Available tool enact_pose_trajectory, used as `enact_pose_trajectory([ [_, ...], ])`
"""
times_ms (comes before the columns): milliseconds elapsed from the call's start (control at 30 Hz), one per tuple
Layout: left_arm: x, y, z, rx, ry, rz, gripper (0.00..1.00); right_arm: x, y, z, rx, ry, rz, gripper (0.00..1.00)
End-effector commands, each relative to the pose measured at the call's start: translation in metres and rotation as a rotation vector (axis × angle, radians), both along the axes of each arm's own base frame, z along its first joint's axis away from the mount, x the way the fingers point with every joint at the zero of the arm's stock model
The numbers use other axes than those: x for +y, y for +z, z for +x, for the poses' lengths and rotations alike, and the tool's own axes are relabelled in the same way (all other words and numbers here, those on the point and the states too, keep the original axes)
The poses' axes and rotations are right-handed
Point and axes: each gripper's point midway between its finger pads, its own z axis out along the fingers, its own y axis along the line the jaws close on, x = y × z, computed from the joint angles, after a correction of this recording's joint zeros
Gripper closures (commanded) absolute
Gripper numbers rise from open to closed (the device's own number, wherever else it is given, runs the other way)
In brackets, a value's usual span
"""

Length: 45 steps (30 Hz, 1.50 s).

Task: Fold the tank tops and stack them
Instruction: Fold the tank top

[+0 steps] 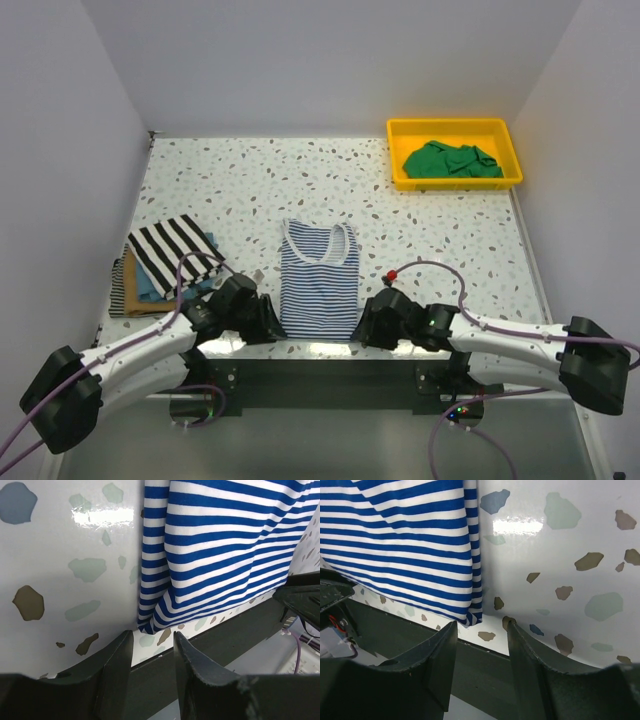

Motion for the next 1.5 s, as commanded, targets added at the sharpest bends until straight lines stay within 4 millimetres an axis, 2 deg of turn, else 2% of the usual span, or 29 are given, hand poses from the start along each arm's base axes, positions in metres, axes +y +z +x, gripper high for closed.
enact_pose_trajectory([
  [0,0.006,-0.012,-0.001,0.002,0.023,0.048,0.57,0.005,-0.002,0.008,-0.018,-0.069,0.028,0.52],
  [300,0.001,-0.019,-0.003,-0.007,0.013,0.068,0.66,0.002,-0.013,0.009,-0.016,-0.1,0.01,0.58],
  [333,0.001,-0.019,-0.003,-0.009,0.014,0.07,0.7,0.002,-0.014,0.009,-0.013,-0.098,0.009,0.62],
  [433,0.0,-0.02,-0.003,-0.015,0.008,0.072,0.77,0.005,-0.017,0.008,-0.008,-0.091,0.008,0.64],
  [500,-0.001,-0.019,-0.001,-0.025,0.004,0.075,0.81,0.005,-0.018,0.008,-0.011,-0.083,-0.001,0.74],
  [533,0.0,-0.019,0.001,-0.035,0.006,0.082,0.86,0.004,-0.019,0.009,-0.017,-0.084,-0.012,0.84],
  [600,-0.001,-0.017,0.002,-0.05,-0.005,0.083,0.9,0.001,-0.018,0.009,-0.024,-0.077,-0.035,0.89],
  [633,-0.001,-0.017,0.003,-0.054,-0.003,0.084,0.95,0.0,-0.017,0.01,-0.033,-0.078,-0.038,0.94],
  [667,-0.002,-0.015,0.003,-0.062,-0.005,0.076,0.99,-0.001,-0.017,0.01,-0.038,-0.074,-0.044,0.96],
  [733,-0.002,-0.013,0.004,-0.069,-0.008,0.074,1.0,-0.004,-0.018,0.008,-0.038,-0.064,-0.062,1.0],
  [867,-0.004,-0.004,0.001,-0.093,-0.031,0.064,1.0,-0.003,-0.013,0.002,-0.045,-0.01,-0.07,1.0],
  [933,-0.004,0.001,-0.005,-0.092,-0.06,0.071,1.0,-0.001,-0.007,-0.002,-0.055,0.034,-0.092,1.0],
  [967,-0.006,0.004,-0.008,-0.094,-0.07,0.064,1.0,0.001,-0.005,-0.011,-0.063,0.077,-0.106,1.0],
  [1033,-0.008,0.005,-0.022,-0.082,-0.102,0.068,1.0,0.007,0.003,-0.015,-0.096,0.103,-0.12,1.0],
  [1100,-0.011,0.011,-0.038,-0.07,-0.133,0.062,1.0,0.014,0.012,-0.03,-0.117,0.15,-0.124,1.0],
  [1133,-0.01,0.014,-0.038,-0.086,-0.129,0.07,1.0,0.013,0.017,-0.028,-0.152,0.143,-0.14,1.0],
  [1167,-0.018,0.032,-0.038,-0.119,-0.138,0.031,1.0,0.013,0.021,-0.033,-0.168,0.164,-0.148,1.0],
  [1200,-0.018,0.04,-0.038,-0.129,-0.13,0.028,1.0,0.013,0.032,-0.033,-0.182,0.164,-0.156,1.0],
  [1233,-0.019,0.05,-0.03,-0.174,-0.104,0.023,1.0,0.015,0.043,-0.028,-0.22,0.151,-0.145,1.0],
  [1267,-0.026,0.074,-0.022,-0.218,-0.09,-0.018,1.0,0.017,0.052,-0.027,-0.238,0.153,-0.134,1.0],
  [1300,-0.027,0.082,-0.018,-0.238,-0.076,-0.019,1.0,0.022,0.066,-0.023,-0.264,0.158,-0.124,1.0],
  [1367,-0.036,0.102,-0.006,-0.283,-0.052,-0.042,1.0,0.026,0.081,-0.016,-0.308,0.154,-0.129,1.0],
  [1400,-0.039,0.108,-0.003,-0.294,-0.047,-0.048,1.0,0.028,0.095,-0.013,-0.328,0.157,-0.13,1.0],
  [1433,-0.04,0.113,0.003,-0.313,-0.028,-0.041,1.0,0.03,0.099,-0.01,-0.341,0.156,-0.141,1.0],
  [1467,-0.046,0.125,0.009,-0.334,-0.017,-0.049,1.0,0.034,0.114,-0.005,-0.372,0.15,-0.132,1.0],
])
